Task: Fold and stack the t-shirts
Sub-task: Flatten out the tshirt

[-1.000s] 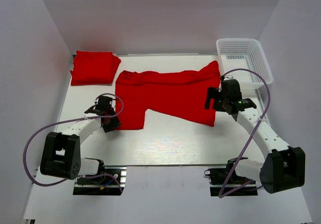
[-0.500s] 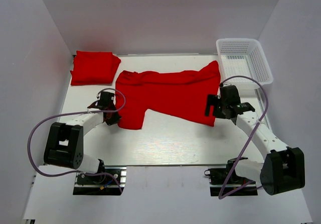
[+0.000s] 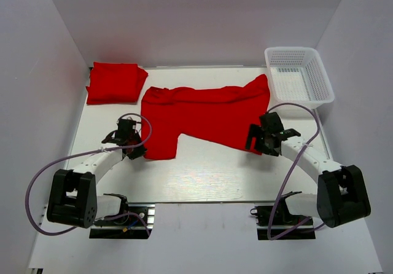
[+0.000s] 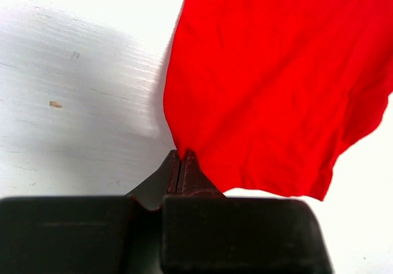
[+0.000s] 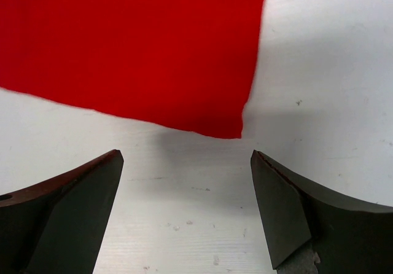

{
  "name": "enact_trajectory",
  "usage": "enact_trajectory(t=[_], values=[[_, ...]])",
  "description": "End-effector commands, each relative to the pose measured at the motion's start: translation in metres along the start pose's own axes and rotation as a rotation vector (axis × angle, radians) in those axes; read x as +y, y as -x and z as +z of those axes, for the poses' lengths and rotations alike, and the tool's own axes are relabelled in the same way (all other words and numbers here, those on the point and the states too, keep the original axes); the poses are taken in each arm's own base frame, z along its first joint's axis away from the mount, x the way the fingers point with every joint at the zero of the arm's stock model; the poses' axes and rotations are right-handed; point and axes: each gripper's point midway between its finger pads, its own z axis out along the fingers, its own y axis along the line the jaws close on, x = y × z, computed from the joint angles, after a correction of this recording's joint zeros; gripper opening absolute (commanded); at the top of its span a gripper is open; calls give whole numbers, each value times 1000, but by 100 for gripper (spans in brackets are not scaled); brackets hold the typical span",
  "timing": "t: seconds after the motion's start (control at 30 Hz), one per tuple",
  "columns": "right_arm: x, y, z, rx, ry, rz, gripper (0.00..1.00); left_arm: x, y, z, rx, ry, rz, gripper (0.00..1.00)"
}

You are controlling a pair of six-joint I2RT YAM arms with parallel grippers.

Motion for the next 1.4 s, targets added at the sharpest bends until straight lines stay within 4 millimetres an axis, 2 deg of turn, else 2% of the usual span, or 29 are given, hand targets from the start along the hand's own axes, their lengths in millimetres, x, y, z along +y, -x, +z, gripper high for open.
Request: enact_trajectory(t=[0.0,0.2,0.3,0.47,0.5,0.63,0.67,0.73,0.8,0.9,0.97,1.03,1.07,1.1,1.13,1.17,1.2,1.23,1.27,1.3,1.33,1.37], values=[[-8,14,8,-89,-80,128,90,-3,-4,-5,6,-24,16,0],[-11,18,22,-112,-112,281,90,-3,-9,-8,18,-39,16,0],[-9,7,32,-70,-131,295,90,-3,-13,-10,24,-46,16,0],[-18,-2,43,-65,-193,366,90,-2,-13,-12,24,-46,25,0],[-19,-6,44,-63,-199,373,88,-2,-13,-12,24,-46,25,0],[-17,-8,46,-69,-184,382,62,-3,-14,-12,29,-53,25,0],[-16,-8,47,-68,-181,384,45,-3,-14,-12,29,-53,25,0],[-18,-12,49,-58,-191,380,27,-3,-15,-14,30,-53,25,0],[-18,-11,49,-58,-192,374,1,-3,-15,-14,30,-53,25,0],[-15,-6,49,-68,-180,341,0,-10,-6,-21,7,-79,25,0],[-12,5,45,-89,-165,317,0,-17,4,-29,-15,-93,25,0],[-2,28,33,-151,-124,275,0,-27,24,-43,-77,-119,34,0],[-2,34,29,-168,-119,249,0,-30,30,-49,-91,-128,34,0],[0,49,15,-224,-99,225,0,-34,39,-54,-121,-134,33,0],[5,67,4,-275,-84,218,0,-45,57,-69,-177,-169,32,0],[7,74,-3,-298,-83,203,0,-48,65,-76,-202,-173,41,0],[5,88,-22,-364,-80,158,0,-50,74,-85,-230,-175,39,0],[9,110,-40,-427,-63,155,0,-61,93,-100,-282,-204,51,0],[9,116,-49,-454,-72,149,0,-63,103,-115,-327,-208,56,0],[8,128,-70,-513,-60,108,0,-70,122,-137,-389,-218,48,0],[14,146,-90,-565,-42,108,0,-73,132,-151,-433,-228,55,0],[14,154,-102,-598,-45,77,0,-77,141,-165,-466,-243,67,0]])
